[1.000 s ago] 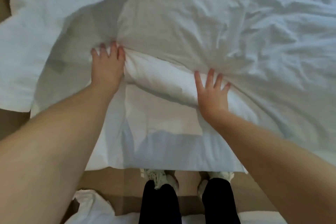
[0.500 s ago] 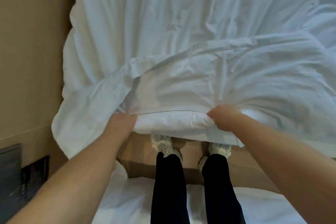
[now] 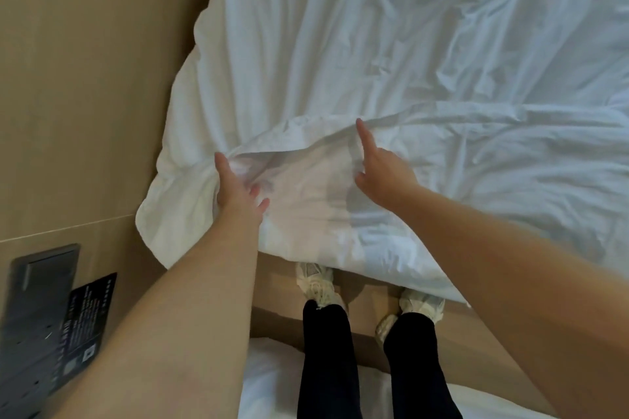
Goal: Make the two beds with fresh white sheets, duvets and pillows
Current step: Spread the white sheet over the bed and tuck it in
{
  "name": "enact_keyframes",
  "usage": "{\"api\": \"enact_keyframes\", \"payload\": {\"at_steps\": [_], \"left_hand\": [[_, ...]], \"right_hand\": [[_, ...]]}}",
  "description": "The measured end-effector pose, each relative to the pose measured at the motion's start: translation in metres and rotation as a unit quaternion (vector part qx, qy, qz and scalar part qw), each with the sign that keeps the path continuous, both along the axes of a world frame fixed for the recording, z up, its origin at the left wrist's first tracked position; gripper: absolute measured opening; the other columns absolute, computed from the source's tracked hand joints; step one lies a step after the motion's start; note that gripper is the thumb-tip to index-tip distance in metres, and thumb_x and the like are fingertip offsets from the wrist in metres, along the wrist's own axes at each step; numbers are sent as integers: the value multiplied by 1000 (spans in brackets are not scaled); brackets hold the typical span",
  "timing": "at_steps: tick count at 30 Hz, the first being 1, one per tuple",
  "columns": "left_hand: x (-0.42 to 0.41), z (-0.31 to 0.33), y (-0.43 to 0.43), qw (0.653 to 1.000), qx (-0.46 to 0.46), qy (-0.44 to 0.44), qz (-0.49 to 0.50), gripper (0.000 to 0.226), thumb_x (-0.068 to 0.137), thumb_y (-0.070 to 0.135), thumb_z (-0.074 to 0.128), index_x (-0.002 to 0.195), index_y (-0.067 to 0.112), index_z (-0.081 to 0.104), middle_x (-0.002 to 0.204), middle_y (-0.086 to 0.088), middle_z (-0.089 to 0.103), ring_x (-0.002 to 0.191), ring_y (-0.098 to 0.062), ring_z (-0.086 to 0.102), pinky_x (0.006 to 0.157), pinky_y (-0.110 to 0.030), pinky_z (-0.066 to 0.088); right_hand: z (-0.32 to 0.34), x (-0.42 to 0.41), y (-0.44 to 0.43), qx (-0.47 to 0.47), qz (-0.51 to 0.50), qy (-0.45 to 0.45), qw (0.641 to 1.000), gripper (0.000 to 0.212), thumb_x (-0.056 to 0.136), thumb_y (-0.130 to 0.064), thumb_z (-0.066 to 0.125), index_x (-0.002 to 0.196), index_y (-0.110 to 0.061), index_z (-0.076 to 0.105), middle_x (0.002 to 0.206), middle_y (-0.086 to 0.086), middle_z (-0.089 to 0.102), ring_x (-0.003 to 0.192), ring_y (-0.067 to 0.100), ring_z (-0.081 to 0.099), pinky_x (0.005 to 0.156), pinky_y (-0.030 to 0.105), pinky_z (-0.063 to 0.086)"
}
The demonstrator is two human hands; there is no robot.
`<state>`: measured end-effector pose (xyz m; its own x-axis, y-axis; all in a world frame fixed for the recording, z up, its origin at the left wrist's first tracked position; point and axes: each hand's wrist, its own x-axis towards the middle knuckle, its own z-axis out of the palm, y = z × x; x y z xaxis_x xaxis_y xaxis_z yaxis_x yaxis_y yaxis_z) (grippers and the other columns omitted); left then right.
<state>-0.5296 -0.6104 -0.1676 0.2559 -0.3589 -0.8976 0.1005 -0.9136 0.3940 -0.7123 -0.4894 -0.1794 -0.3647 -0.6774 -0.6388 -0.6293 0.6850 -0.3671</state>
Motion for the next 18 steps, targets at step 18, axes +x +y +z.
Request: {"api": "enact_keyframes", "payload": {"at_steps": [18], "left_hand": [[-148, 26, -186, 623, -209, -314, -685, 74, 96, 61, 28, 155, 22, 4, 163, -6, -8, 149, -29, -10, 114, -62, -6]], "right_hand": [[17, -126, -132, -184, -331, -39, 925, 46, 100, -21, 48, 145, -16, 36, 130, 11, 55, 121, 26, 52, 83, 17, 34]]}}
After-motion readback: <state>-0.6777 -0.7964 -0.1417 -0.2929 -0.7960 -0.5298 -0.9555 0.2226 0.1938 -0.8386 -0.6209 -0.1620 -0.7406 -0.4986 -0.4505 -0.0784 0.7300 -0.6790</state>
